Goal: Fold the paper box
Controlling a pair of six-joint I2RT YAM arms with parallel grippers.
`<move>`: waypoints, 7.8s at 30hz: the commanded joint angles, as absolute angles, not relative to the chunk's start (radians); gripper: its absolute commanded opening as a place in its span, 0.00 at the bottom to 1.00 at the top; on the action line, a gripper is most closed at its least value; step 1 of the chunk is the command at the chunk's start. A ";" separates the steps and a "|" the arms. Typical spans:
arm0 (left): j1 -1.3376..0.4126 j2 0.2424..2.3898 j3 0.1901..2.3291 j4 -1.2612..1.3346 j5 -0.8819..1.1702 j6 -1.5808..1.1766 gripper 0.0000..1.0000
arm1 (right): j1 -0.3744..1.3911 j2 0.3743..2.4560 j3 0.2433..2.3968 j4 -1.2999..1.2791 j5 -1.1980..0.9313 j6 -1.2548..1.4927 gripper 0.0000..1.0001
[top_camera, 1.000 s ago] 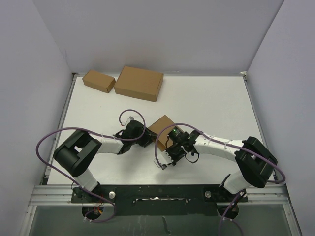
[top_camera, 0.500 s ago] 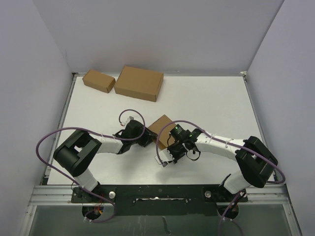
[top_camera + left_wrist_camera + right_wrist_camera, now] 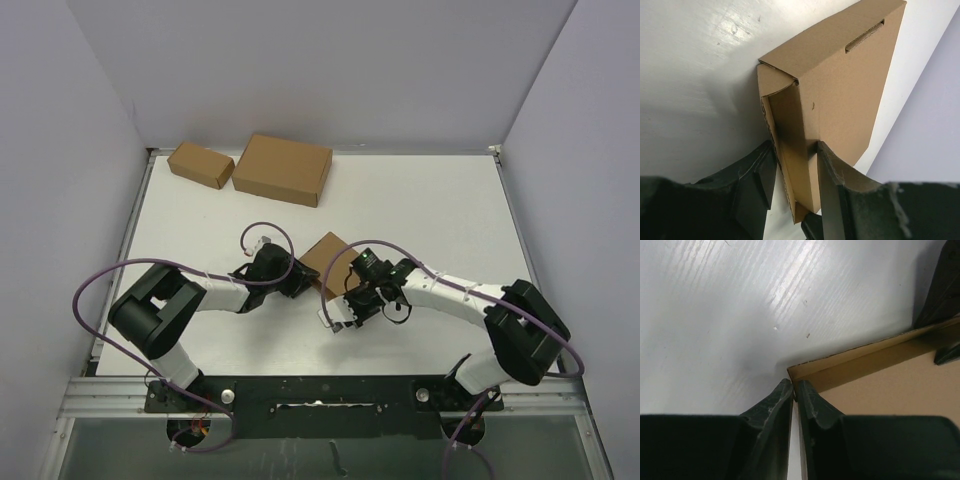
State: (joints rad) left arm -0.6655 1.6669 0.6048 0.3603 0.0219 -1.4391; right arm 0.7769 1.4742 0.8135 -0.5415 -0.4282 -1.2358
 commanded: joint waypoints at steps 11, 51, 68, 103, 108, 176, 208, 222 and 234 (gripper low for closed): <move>-0.666 1.707 0.597 0.286 0.041 -1.444 0.33 | 0.704 1.334 0.848 -0.594 -0.599 -1.140 0.40; -0.760 1.574 0.502 0.243 -0.148 -1.782 0.33 | 0.875 1.484 0.818 -0.327 -0.136 -0.776 0.76; -0.764 1.577 0.489 0.258 -0.158 -1.790 0.33 | 0.884 1.495 0.833 -0.320 -0.069 -0.773 0.35; -0.749 1.155 0.398 0.191 -0.183 -1.199 0.47 | 0.375 1.474 1.053 -0.427 -0.808 -0.463 0.52; -0.722 1.068 0.361 0.125 -0.123 -1.087 0.19 | 0.327 1.670 1.271 -0.491 -0.653 -0.444 0.21; -0.443 1.889 1.187 -0.320 0.049 -0.695 0.07 | 0.368 2.006 1.498 -0.575 -0.359 -0.172 0.11; -0.460 1.657 1.064 -0.220 0.032 -0.727 0.20 | 0.342 1.788 1.294 -0.504 -0.411 -0.258 0.20; -0.640 1.390 0.745 -0.222 -0.027 -0.942 0.13 | 0.344 1.700 1.086 -0.531 -0.469 -0.233 0.20; -0.775 1.715 0.986 -0.207 -0.049 -0.992 0.09 | 0.415 1.733 1.086 -0.514 -0.498 -0.199 0.17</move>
